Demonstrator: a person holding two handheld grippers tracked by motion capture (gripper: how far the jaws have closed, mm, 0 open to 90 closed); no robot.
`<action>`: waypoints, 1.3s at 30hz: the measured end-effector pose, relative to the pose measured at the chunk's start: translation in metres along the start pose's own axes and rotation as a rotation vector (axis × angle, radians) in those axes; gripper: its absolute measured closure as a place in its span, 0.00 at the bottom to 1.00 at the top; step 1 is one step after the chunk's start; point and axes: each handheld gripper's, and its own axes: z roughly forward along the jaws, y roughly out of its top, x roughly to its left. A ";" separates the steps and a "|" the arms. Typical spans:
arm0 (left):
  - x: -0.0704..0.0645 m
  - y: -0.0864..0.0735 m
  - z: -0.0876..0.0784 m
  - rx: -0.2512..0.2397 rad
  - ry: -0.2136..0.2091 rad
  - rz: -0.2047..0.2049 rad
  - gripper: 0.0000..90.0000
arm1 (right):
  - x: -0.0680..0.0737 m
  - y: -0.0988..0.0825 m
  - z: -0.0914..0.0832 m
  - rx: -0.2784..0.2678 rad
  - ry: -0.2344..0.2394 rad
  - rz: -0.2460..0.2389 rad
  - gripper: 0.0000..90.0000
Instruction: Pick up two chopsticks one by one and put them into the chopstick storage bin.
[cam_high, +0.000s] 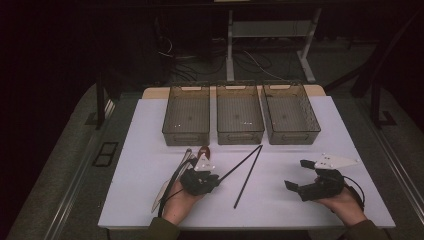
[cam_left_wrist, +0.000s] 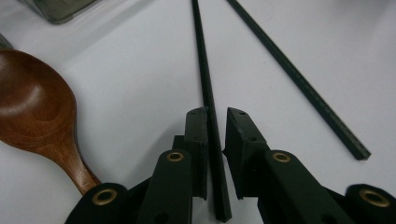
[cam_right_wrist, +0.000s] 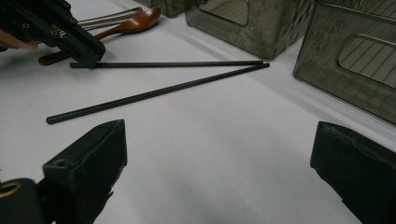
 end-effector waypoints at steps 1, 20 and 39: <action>0.000 0.000 -0.001 -0.005 -0.001 -0.005 0.85 | 0.000 0.000 0.000 0.000 0.000 0.000 0.04; 0.005 -0.002 0.006 -0.027 0.013 -0.026 0.84 | 0.000 0.000 0.001 0.003 0.000 -0.003 0.04; -0.002 -0.004 0.009 -0.021 0.072 -0.008 0.95 | 0.000 0.000 0.001 0.001 -0.002 -0.002 0.04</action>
